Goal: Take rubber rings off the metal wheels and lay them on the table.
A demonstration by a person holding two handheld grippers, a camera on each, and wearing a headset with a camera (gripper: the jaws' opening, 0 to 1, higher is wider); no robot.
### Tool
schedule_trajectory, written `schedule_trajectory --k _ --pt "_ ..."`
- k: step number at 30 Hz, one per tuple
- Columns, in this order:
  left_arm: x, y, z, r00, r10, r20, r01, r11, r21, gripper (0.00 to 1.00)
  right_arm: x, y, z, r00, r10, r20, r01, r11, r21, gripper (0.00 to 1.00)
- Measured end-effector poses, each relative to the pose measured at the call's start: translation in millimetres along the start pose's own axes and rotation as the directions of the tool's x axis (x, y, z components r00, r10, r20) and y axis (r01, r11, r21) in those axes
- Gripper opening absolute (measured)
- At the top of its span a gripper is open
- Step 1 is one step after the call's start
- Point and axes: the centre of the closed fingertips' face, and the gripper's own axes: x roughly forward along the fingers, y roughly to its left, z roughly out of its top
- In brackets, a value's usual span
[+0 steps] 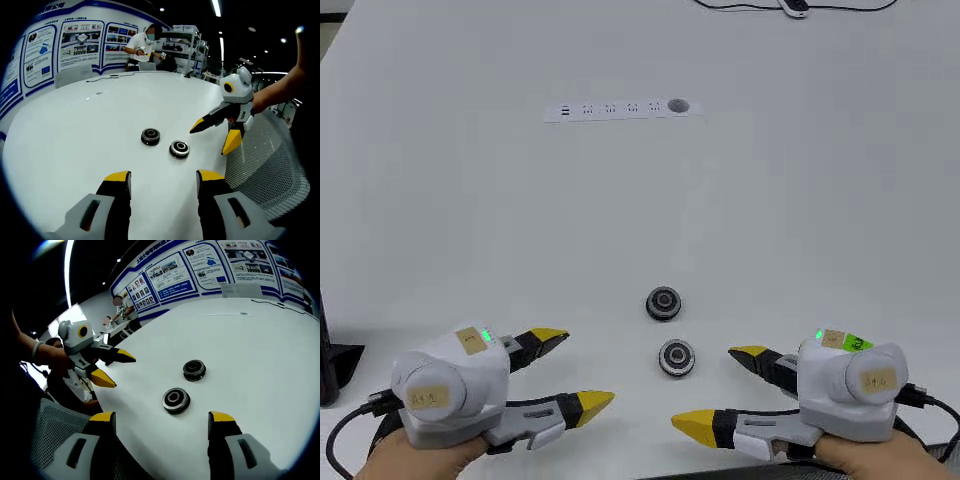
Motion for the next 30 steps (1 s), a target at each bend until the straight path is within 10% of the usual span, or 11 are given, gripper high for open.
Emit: schedule_trajectory --k 30 --pt "53.7 -31.6 21.0 0.9877 -0.138 -0.074 0.149 0.972 0.181 0.30 9.6 -0.9 9.5 0.9951 0.036 0.092 -0.053 0.981 0.188 0.70"
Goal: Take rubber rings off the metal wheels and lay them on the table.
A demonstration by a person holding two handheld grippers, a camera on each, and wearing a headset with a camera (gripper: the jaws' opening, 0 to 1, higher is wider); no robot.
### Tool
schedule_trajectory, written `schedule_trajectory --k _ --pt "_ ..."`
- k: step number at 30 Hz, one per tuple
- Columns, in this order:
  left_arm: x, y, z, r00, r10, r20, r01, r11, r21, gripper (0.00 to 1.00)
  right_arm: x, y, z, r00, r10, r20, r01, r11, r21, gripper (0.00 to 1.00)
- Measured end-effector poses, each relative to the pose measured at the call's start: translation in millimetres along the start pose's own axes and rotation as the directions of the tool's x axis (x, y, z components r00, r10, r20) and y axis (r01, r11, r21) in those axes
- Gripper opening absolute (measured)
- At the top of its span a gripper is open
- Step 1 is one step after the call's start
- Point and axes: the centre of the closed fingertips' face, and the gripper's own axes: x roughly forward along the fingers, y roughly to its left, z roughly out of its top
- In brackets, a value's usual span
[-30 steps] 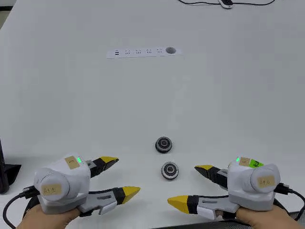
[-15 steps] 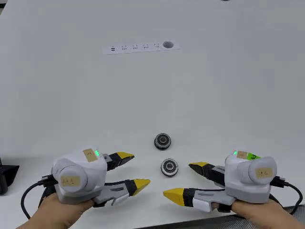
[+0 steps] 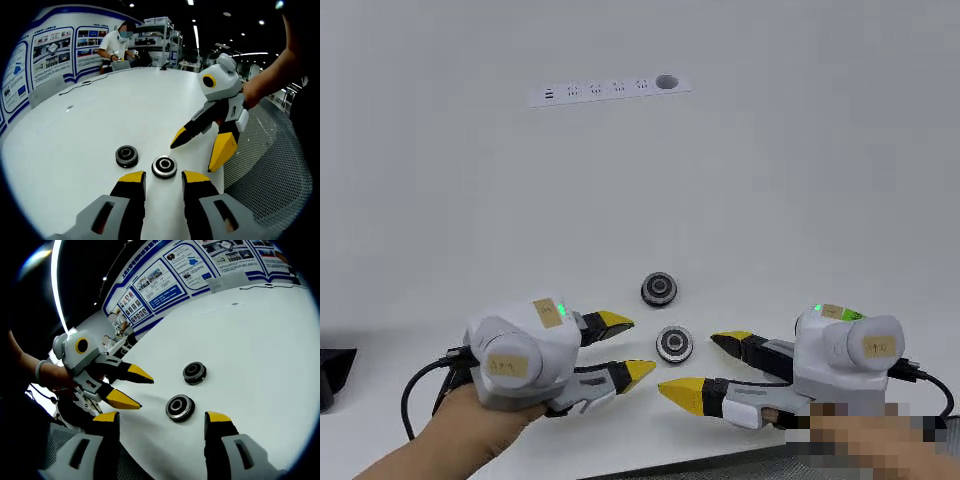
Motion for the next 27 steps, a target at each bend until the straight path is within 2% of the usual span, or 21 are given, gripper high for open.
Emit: schedule_trajectory --k 5,11,27 --pt "7.1 -1.6 3.2 0.9998 -0.017 -0.005 0.017 1.000 0.018 0.23 -0.3 -1.2 1.6 0.9999 0.003 0.012 -0.003 1.000 0.024 0.69" --pt "14.8 -0.8 1.9 0.9992 -0.024 -0.031 0.025 0.999 0.035 0.24 0.2 -1.9 3.4 0.9998 0.009 0.021 -0.010 0.999 0.039 0.67" --pt "35.0 -2.3 2.7 0.9945 -0.051 -0.091 0.060 0.993 0.104 0.14 3.7 -1.8 3.0 0.9990 0.023 0.039 -0.026 0.997 0.072 0.65"
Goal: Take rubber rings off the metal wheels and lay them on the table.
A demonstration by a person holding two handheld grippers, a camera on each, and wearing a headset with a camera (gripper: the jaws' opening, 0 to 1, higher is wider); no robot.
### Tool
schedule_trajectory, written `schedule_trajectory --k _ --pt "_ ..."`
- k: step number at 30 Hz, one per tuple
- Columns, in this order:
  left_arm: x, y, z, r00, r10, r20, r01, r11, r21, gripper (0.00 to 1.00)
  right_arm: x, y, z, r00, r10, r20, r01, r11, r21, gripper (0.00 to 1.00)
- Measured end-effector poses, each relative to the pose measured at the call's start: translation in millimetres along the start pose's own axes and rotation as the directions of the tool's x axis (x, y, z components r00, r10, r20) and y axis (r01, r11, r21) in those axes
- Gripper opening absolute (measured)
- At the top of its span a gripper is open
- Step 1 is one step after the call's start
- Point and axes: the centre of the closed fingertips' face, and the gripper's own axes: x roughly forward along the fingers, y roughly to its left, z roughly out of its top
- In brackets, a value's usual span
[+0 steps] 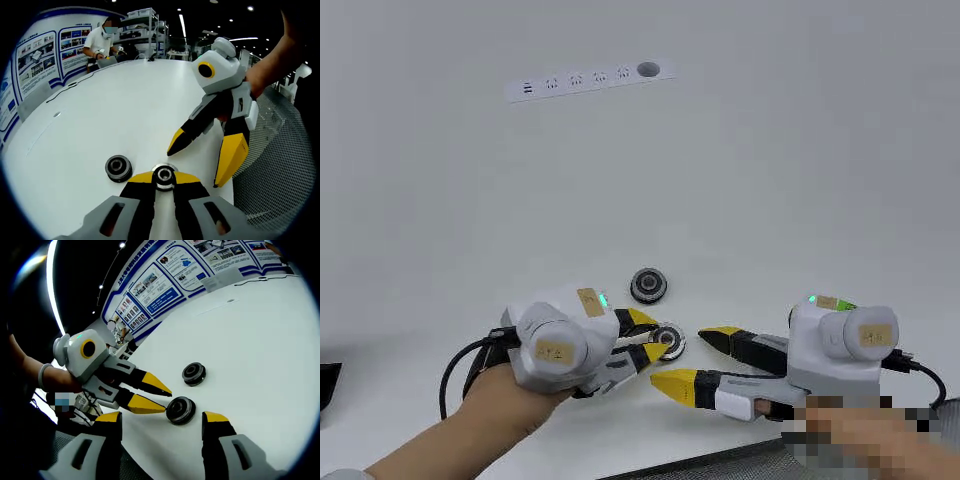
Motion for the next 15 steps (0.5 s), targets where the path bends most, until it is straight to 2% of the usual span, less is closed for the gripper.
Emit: schedule_trajectory --k 15 --pt "13.1 -3.5 -3.7 0.9980 -0.033 -0.054 0.035 0.998 0.042 0.16 -0.4 -2.7 0.9 0.9999 0.004 0.016 -0.004 1.000 0.021 0.65"
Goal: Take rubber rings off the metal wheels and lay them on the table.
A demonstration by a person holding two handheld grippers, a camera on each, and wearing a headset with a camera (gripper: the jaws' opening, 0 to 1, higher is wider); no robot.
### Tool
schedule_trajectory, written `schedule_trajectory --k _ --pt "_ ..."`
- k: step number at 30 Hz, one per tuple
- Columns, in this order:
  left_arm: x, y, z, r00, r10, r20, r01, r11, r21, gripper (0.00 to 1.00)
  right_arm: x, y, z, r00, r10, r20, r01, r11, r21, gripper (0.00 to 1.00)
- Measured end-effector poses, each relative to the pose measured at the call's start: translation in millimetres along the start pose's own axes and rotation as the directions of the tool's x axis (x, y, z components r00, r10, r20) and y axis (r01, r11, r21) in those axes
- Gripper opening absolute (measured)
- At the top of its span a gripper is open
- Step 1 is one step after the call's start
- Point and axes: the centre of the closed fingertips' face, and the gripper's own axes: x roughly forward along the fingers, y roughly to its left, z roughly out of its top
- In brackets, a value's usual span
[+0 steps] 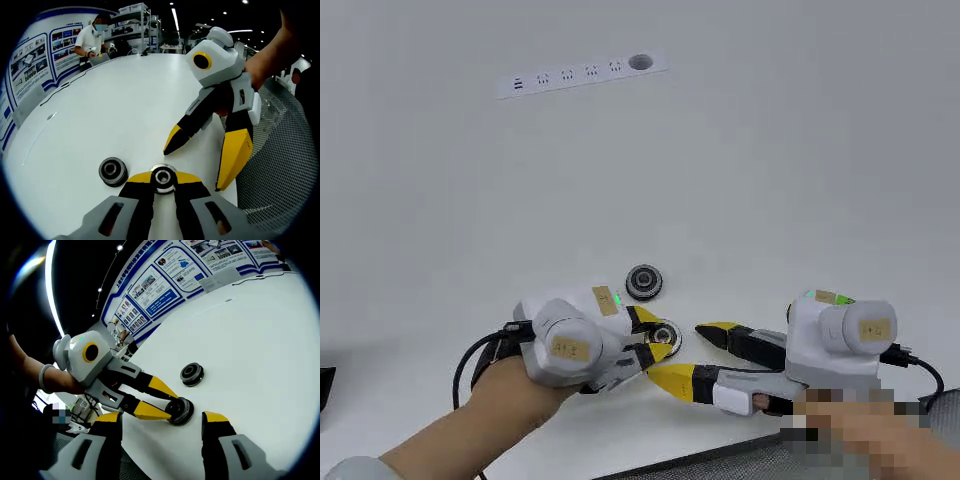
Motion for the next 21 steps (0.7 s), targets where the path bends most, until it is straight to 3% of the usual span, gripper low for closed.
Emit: schedule_trajectory --k 5,21 --pt "1.0 1.3 -3.5 0.9998 -0.001 -0.019 0.001 1.000 0.008 0.14 0.9 -0.3 1.9 1.0000 0.002 0.005 -0.002 1.000 0.003 0.65" --pt "-0.1 -0.8 -2.2 1.0000 -0.006 0.003 0.006 1.000 -0.009 0.13 6.6 3.4 5.2 0.9994 0.035 0.002 -0.035 0.997 0.065 0.64"
